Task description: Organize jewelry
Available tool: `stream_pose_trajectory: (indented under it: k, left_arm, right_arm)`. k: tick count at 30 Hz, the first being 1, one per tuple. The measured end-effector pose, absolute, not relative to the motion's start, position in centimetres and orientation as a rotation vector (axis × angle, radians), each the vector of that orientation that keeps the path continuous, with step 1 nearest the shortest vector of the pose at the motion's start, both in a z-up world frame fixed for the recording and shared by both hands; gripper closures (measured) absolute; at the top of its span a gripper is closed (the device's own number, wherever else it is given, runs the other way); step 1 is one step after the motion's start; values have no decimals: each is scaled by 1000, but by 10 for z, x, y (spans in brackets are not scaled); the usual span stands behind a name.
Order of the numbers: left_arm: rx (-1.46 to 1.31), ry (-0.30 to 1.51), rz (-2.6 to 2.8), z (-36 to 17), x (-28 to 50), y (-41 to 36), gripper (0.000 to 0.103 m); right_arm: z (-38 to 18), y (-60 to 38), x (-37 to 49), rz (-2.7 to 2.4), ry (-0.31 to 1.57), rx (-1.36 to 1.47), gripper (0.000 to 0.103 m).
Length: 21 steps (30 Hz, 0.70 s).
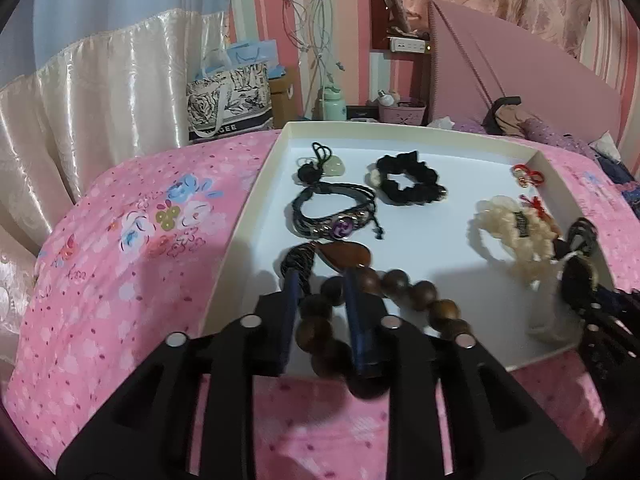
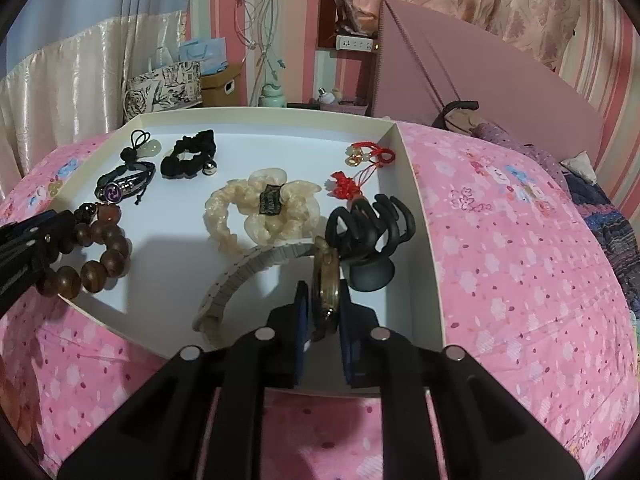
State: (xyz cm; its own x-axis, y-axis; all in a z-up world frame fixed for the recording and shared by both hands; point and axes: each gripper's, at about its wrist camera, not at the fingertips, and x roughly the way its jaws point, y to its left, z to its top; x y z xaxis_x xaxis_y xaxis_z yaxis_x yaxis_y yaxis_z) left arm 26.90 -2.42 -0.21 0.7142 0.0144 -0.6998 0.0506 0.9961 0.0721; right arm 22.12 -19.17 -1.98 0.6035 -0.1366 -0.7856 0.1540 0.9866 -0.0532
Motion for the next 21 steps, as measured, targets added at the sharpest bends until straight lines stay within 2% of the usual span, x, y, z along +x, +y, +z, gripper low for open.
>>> stream_pose_trajectory:
  k: [1, 3, 5, 8, 9, 10, 11, 12, 14, 16, 21]
  left_arm:
    - [90, 769, -17, 0, 264, -25, 64]
    - [109, 749, -12, 5, 251, -27, 57]
    - [124, 732, -13, 12, 238, -27, 49]
    - [130, 698, -7, 26, 215, -20, 32]
    - [122, 687, -5, 32, 207, -16, 21]
    - [113, 678, -8, 39, 199, -12, 10]
    - [101, 666, -16, 46, 190, -7, 6]
    - [95, 656, -22, 52, 182, -3, 3]
    - [83, 642, -26, 62, 166, 3, 3]
    - [62, 644, -31, 69, 155, 9, 3]
    - [37, 651, 4, 76, 113, 17, 3]
  right_arm:
    - [-19, -193, 220, -173, 903, 24, 51]
    - [-15, -194, 216, -194, 881, 21, 29]
    - [-13, -193, 214, -180, 878, 17, 29]
    - [-6, -190, 209, -147, 873, 16, 29]
    - [-3, -188, 207, -143, 868, 11, 28]
    - [4, -186, 202, -138, 853, -2, 22]
    - [10, -184, 197, -139, 837, -13, 19]
    - [19, -182, 188, -141, 812, -25, 13]
    - [32, -180, 177, -141, 781, -33, 11]
    - [45, -180, 160, -129, 766, -25, 4]
    - [66, -182, 112, -116, 733, 5, 3]
